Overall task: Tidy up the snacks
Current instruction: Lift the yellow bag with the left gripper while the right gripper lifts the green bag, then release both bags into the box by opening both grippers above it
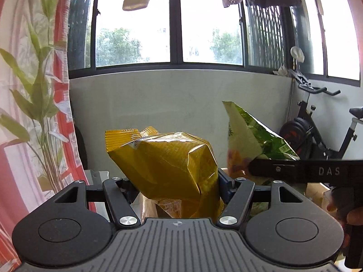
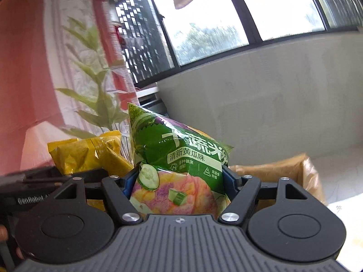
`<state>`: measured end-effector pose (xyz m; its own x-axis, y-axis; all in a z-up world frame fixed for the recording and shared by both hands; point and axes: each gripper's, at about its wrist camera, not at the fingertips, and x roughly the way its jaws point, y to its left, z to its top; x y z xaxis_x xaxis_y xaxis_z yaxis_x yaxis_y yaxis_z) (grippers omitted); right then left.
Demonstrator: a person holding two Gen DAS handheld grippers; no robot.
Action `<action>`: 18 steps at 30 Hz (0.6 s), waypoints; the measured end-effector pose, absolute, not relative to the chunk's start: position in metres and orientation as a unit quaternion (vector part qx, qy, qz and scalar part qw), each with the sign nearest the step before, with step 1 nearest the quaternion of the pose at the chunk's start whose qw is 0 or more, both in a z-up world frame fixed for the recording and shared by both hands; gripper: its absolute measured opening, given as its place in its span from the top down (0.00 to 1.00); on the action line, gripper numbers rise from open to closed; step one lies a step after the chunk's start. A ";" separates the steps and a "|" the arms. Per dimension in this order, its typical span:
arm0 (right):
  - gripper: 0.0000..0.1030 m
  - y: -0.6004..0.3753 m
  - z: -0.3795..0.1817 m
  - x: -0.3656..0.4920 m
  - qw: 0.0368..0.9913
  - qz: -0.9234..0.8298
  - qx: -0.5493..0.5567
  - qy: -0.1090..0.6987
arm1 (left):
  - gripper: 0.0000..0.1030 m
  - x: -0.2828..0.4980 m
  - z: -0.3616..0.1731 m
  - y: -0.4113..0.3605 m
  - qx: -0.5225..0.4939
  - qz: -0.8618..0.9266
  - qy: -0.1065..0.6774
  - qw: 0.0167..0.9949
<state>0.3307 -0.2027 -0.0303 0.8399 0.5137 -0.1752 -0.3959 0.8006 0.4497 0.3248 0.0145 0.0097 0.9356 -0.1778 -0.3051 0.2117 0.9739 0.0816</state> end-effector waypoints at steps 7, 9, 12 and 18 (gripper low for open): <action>0.26 -0.207 -0.048 0.349 0.923 0.228 0.235 0.201 | 0.29 0.345 -0.004 0.013 0.047 -0.105 0.178 0.977; 0.24 -0.207 -0.050 0.351 0.924 0.222 0.229 0.212 | 0.28 0.348 -0.005 0.015 0.036 -0.120 0.184 0.975; 0.20 -0.205 -0.049 0.348 0.927 0.216 0.214 0.218 | 0.24 0.350 -0.005 0.014 0.038 -0.125 0.182 0.974; 0.14 -0.201 -0.042 0.336 0.941 0.201 0.181 0.202 | 0.24 0.340 -0.002 0.021 0.026 -0.122 0.181 0.976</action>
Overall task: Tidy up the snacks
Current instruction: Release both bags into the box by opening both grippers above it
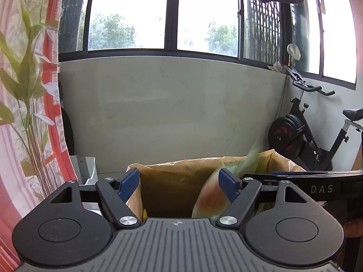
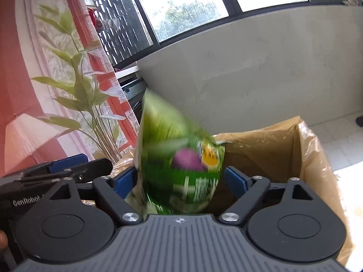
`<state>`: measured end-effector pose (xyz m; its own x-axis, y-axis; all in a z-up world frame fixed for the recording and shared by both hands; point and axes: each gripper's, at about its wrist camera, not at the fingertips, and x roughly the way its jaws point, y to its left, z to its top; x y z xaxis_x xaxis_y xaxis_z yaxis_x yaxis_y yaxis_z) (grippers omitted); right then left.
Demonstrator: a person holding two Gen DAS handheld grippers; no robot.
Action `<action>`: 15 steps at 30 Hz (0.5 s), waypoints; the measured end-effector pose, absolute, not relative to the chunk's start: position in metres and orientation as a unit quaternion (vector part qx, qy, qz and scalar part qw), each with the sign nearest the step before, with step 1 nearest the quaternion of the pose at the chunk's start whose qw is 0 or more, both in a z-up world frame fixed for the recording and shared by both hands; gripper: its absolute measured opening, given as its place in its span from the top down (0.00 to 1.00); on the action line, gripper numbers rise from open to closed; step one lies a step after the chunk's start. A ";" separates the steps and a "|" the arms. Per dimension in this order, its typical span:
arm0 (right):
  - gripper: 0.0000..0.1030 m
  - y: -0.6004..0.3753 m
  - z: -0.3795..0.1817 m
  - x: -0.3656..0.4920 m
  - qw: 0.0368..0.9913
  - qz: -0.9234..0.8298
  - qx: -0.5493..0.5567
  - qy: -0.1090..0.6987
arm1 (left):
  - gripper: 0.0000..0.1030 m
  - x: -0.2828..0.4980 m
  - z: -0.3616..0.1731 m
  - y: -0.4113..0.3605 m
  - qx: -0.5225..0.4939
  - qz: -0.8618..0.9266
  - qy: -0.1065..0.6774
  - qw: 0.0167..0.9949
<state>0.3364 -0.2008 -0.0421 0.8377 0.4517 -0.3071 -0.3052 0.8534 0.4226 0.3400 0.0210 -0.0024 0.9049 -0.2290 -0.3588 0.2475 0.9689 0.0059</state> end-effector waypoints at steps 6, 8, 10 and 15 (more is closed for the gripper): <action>0.14 -0.200 -0.034 0.323 0.950 0.188 0.158 0.194 | 0.24 0.327 0.002 0.027 0.026 -0.112 0.181 0.977; 0.14 -0.202 -0.033 0.317 0.951 0.185 0.159 0.191 | 0.24 0.320 0.005 0.029 0.028 -0.111 0.180 0.977; 0.14 -0.204 -0.033 0.310 0.953 0.182 0.155 0.186 | 0.24 0.312 0.007 0.032 0.029 -0.109 0.180 0.977; 0.14 -0.207 -0.034 0.287 0.961 0.179 0.125 0.172 | 0.24 0.281 0.010 0.042 0.020 -0.066 0.150 0.986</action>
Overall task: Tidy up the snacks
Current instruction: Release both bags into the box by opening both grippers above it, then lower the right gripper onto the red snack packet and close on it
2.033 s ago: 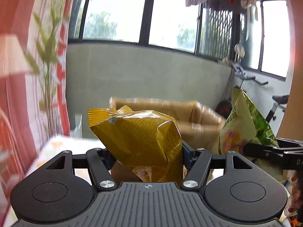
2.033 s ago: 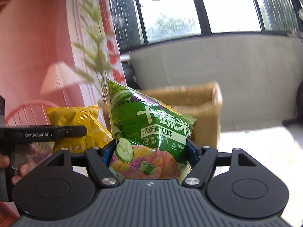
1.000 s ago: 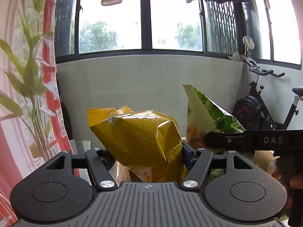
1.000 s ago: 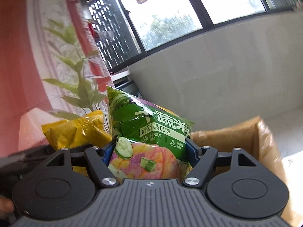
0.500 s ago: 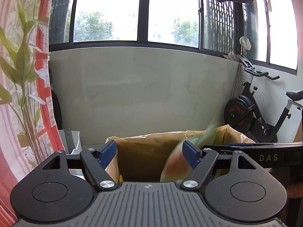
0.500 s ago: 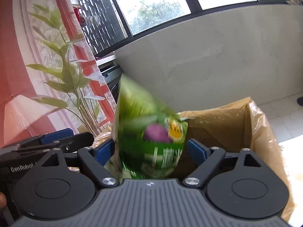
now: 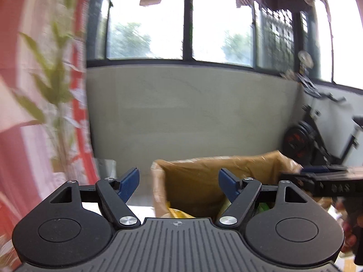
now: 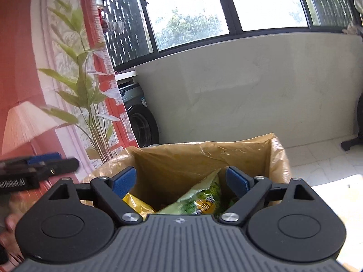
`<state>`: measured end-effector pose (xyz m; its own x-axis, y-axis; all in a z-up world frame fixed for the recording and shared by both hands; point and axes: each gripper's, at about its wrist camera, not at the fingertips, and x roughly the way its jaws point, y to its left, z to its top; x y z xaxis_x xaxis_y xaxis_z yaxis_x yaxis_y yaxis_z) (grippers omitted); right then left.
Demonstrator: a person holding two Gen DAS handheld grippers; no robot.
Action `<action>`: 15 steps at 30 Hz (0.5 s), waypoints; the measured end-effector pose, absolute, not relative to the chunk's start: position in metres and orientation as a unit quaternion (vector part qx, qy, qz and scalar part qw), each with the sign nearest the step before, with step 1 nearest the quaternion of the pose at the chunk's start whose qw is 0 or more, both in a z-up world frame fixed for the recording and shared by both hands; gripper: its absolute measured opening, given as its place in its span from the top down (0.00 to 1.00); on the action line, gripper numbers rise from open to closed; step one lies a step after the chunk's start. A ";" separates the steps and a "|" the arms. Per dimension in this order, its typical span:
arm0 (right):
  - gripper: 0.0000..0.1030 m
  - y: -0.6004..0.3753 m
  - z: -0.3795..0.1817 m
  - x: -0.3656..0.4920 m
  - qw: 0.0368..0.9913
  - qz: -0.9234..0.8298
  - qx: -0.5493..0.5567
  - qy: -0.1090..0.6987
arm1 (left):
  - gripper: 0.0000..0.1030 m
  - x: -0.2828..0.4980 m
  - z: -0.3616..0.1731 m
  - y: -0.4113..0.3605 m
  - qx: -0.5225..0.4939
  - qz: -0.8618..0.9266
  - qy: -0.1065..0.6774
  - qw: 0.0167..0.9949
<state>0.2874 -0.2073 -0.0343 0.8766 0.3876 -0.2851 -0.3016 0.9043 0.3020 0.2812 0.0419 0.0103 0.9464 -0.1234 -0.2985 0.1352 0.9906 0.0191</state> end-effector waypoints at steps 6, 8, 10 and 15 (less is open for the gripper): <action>0.14 -0.216 -0.044 0.255 0.963 0.207 0.099 0.142 | 0.24 0.245 0.001 0.052 -0.019 -0.050 0.140 0.989; 0.10 -0.220 -0.051 0.244 0.961 0.221 0.100 0.132 | 0.24 0.236 -0.007 0.054 -0.028 -0.040 0.143 0.988; 0.09 -0.222 -0.059 0.232 0.961 0.229 0.097 0.122 | 0.24 0.227 -0.016 0.058 -0.042 -0.033 0.152 0.987; 0.09 -0.233 -0.081 0.213 0.953 0.250 0.113 0.127 | 0.24 0.207 -0.045 0.065 -0.076 -0.016 0.174 0.982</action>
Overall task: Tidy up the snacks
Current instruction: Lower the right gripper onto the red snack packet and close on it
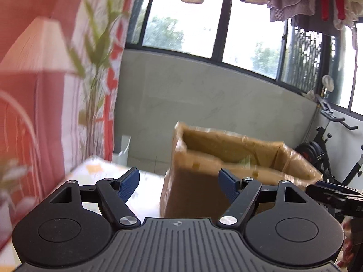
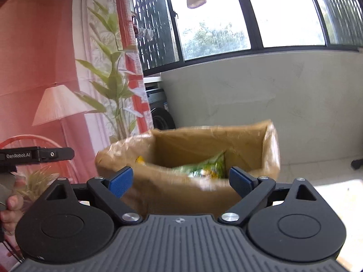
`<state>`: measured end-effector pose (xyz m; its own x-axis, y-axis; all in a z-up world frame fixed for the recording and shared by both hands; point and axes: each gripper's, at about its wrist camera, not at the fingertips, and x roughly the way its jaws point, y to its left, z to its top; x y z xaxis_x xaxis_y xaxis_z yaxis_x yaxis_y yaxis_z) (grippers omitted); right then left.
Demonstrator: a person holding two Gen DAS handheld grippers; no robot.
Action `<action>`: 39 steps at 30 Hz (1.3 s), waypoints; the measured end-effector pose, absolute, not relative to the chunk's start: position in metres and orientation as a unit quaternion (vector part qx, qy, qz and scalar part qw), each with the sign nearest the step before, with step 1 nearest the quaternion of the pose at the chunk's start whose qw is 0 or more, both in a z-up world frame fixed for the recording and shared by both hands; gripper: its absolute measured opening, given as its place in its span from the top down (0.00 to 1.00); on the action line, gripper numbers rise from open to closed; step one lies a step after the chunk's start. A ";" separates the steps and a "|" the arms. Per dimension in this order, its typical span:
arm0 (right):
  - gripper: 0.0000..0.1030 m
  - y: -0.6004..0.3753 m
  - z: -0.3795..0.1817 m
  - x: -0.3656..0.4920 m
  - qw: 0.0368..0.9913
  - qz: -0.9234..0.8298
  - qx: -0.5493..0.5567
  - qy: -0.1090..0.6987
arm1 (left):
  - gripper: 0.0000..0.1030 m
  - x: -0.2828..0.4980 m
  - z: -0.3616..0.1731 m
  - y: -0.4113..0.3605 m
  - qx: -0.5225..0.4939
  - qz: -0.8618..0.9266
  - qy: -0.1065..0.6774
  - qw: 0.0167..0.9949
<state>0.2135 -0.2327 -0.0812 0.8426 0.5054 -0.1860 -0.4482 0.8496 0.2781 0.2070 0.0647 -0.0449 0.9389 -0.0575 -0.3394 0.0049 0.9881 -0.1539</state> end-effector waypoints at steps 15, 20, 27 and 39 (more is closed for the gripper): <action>0.29 -0.261 -0.167 0.182 0.951 0.210 0.072 0.217 | 0.25 0.189 -0.103 0.064 -0.111 0.017 0.241 0.964; 0.41 -0.262 -0.194 0.182 0.939 0.172 0.075 0.290 | 0.25 0.192 -0.110 0.049 -0.101 0.001 0.258 0.961; 0.44 -0.250 -0.213 0.180 0.923 0.176 0.069 0.334 | 0.25 0.191 -0.115 0.034 -0.084 -0.013 0.266 0.960; 0.44 -0.235 -0.228 0.189 0.929 0.167 -0.010 0.329 | 0.25 0.193 -0.122 0.033 -0.094 -0.016 0.285 0.954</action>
